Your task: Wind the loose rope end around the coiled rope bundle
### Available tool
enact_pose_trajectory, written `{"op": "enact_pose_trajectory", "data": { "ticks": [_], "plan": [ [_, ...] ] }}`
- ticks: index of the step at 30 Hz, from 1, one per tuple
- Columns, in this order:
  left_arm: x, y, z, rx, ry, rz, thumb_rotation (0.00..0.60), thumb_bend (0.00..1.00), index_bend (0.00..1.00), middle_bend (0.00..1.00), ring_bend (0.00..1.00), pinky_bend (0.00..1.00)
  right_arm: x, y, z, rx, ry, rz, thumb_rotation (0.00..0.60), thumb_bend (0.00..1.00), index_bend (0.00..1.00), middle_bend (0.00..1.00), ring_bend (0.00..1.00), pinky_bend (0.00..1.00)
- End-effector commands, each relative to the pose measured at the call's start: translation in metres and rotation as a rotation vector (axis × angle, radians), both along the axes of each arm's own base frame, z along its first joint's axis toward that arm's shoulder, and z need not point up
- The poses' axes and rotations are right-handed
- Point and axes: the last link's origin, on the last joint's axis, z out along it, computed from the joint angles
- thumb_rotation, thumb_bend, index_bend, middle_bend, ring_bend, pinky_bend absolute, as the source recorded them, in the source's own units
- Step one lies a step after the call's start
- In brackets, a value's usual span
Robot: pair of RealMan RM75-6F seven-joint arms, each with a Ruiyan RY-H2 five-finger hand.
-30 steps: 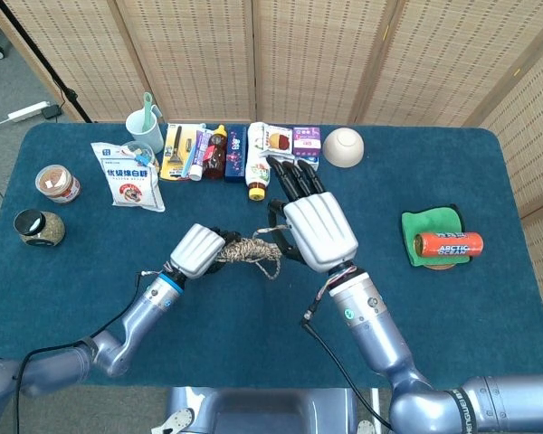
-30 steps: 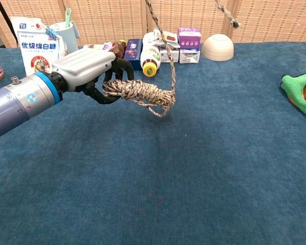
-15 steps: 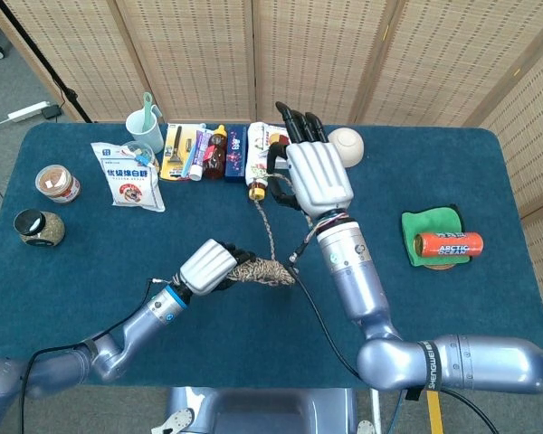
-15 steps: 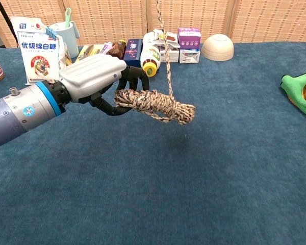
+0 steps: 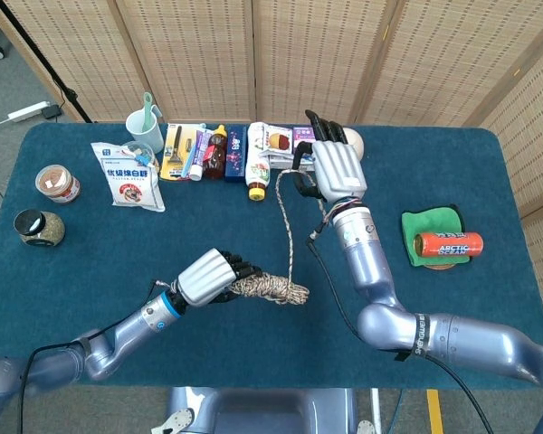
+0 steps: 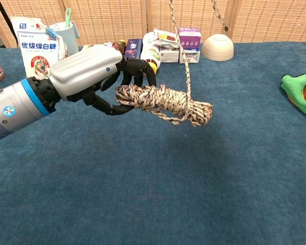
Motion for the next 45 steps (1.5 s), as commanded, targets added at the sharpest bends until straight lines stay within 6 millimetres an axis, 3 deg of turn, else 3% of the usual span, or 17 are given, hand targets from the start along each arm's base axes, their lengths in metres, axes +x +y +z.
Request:
{"op": "enact_pose_trajectory", "data": {
  "ticks": [1,9,17,22,29,33,45],
  "plan": [
    [0.000,0.001,0.009,0.003,-0.052,-0.010,0.600,0.54,0.76,0.63,0.59,0.74,-0.022,-0.009,-0.013,0.035,0.016,-0.029,0.600,0.48,0.67,0.00,0.00,0.00],
    [0.009,0.010,0.031,-0.009,-0.200,0.030,0.600,0.55,0.76,0.64,0.59,0.74,-0.075,-0.016,-0.036,0.099,0.031,-0.100,0.600,0.48,0.68,0.00,0.00,0.00],
    [0.027,0.026,0.043,0.104,-0.251,0.066,0.600,0.57,0.77,0.64,0.59,0.74,-0.102,0.002,-0.055,0.143,0.078,-0.097,0.600,0.49,0.68,0.00,0.00,0.00],
    [0.038,0.032,0.042,0.177,-0.244,0.082,0.600,0.57,0.77,0.64,0.59,0.74,-0.108,0.020,-0.062,0.167,0.086,-0.074,0.600,0.49,0.68,0.00,0.00,0.00],
    [0.057,0.040,0.031,0.245,-0.220,0.110,0.600,0.57,0.77,0.64,0.60,0.74,-0.111,0.067,-0.069,0.206,0.070,-0.002,0.600,0.49,0.68,0.00,0.00,0.00],
    [0.060,0.041,0.025,0.273,-0.215,0.121,0.600,0.57,0.77,0.64,0.59,0.74,-0.110,0.084,-0.068,0.223,0.066,0.027,0.600,0.49,0.68,0.00,0.00,0.00],
    [0.062,0.048,0.006,0.302,-0.184,0.165,0.600,0.57,0.77,0.64,0.60,0.74,-0.101,0.116,-0.055,0.207,0.030,0.091,0.600,0.49,0.69,0.00,0.00,0.00]
  ]
}}
